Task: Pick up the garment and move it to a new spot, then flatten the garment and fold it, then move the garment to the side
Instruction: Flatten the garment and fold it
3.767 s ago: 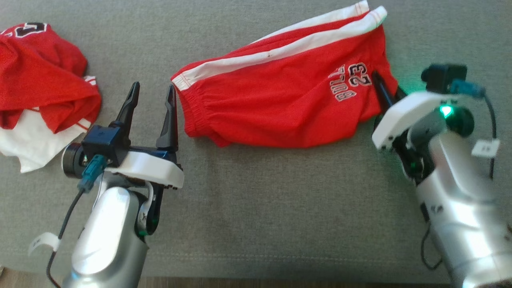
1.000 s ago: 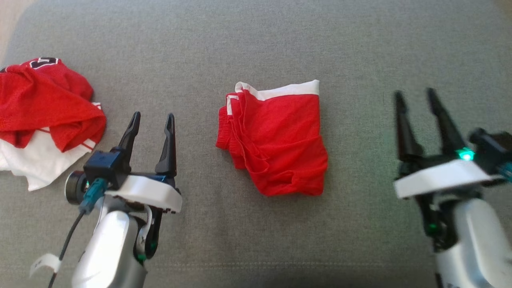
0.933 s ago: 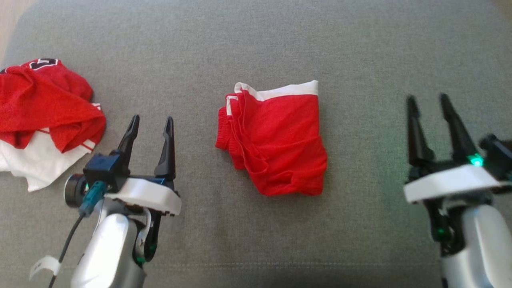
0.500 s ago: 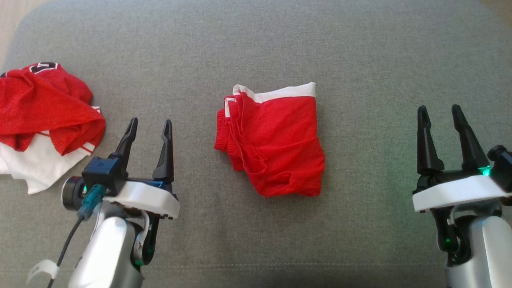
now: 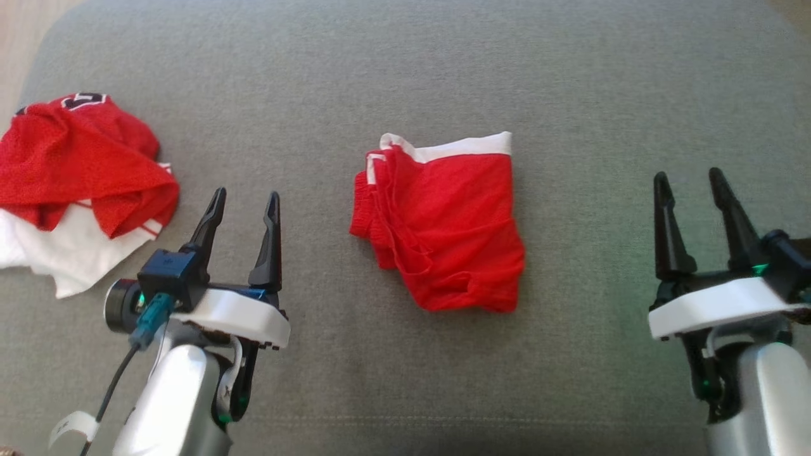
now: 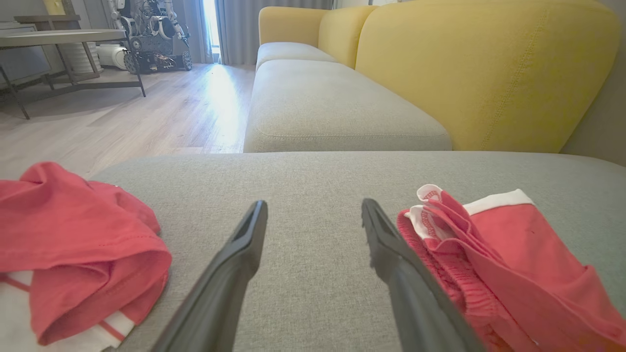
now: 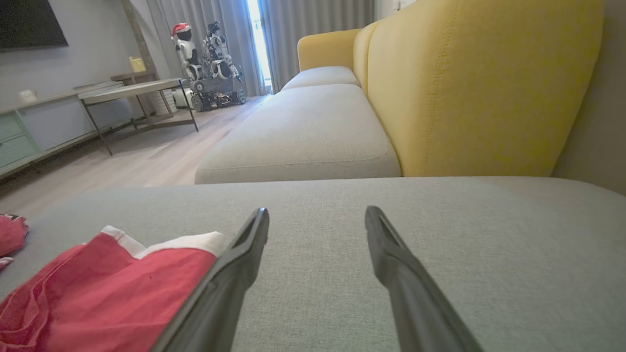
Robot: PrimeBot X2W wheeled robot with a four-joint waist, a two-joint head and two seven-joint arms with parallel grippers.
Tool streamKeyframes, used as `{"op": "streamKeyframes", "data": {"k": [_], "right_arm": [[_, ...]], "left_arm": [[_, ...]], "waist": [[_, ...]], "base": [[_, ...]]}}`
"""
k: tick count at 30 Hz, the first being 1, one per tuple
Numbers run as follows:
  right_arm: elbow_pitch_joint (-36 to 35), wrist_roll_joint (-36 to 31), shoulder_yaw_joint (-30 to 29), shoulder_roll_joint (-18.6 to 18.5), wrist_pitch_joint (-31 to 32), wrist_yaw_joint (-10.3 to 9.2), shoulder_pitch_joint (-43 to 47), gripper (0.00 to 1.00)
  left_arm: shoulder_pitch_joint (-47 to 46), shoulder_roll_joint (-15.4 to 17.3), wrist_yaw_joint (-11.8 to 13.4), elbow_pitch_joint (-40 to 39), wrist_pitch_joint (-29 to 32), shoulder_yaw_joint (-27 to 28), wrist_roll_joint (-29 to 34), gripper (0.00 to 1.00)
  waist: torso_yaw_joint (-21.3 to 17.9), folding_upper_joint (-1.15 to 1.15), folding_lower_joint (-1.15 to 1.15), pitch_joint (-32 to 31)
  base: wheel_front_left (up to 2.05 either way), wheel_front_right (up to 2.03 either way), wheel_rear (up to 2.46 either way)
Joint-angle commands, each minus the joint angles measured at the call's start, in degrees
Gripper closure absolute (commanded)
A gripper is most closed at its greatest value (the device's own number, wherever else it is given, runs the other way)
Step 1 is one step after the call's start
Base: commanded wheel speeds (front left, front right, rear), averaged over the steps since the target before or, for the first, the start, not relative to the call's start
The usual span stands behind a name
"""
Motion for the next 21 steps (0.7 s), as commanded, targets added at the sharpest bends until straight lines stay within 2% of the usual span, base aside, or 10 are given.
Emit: {"op": "streamKeyframes", "data": {"k": [1,10,21], "right_arm": [[-1.1,-1.0,2.5,-0.9,0.4,0.21,-1.8,1.00],[7.1,0.6,16.2,-0.5,1.0,0.21,-6.2,1.00],[19.3,5.8,26.9,1.4,-2.1,0.21,-11.1,1.00]], "left_arm": [[-1.8,1.2,0.2,-2.0,-0.2,1.9,-0.1,0.00],[-2.8,0.0,0.1,-1.3,-0.5,1.3,-0.4,0.00],[-3.2,-1.0,-0.1,-0.4,-0.8,1.3,-0.5,0.00]], "waist": [[0.8,0.00,0.00,0.5],[4.8,0.00,0.00,2.2],[6.9,0.00,0.00,2.7]], "base": [[0.00,0.00,0.00],[0.00,0.00,0.00],[0.00,0.00,0.00]]}}
